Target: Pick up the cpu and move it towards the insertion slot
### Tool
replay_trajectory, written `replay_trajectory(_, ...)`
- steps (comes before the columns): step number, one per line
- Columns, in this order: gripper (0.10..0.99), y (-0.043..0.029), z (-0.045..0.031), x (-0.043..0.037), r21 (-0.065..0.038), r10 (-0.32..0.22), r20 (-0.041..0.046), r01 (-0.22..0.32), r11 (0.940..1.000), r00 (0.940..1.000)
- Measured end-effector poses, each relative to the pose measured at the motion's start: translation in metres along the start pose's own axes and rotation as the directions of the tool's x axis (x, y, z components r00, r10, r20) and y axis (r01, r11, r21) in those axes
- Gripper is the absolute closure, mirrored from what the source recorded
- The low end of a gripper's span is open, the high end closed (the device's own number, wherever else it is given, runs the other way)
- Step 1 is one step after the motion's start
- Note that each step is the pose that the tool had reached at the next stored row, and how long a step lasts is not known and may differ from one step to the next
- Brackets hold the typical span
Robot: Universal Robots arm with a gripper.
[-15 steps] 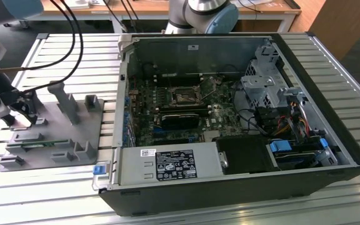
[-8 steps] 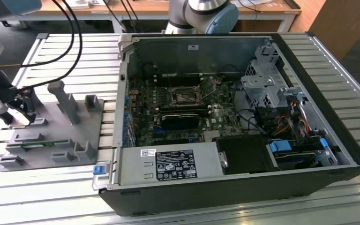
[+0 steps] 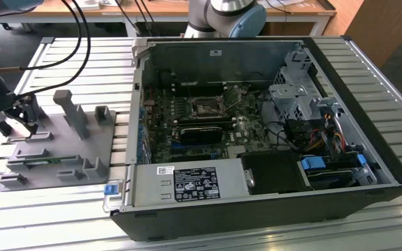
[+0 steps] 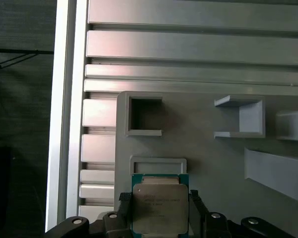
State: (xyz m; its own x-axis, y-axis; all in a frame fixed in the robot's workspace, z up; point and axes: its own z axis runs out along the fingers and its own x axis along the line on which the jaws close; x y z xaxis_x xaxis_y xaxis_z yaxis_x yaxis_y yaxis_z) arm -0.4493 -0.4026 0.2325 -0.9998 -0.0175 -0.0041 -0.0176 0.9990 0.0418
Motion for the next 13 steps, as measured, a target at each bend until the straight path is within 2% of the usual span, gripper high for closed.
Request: replay_trajectory(13, 0.545, 0.0006, -0.0140, -0.0001, 0.000, 0.000, 0.0001, 0.000, 1.0000, 1.0000)
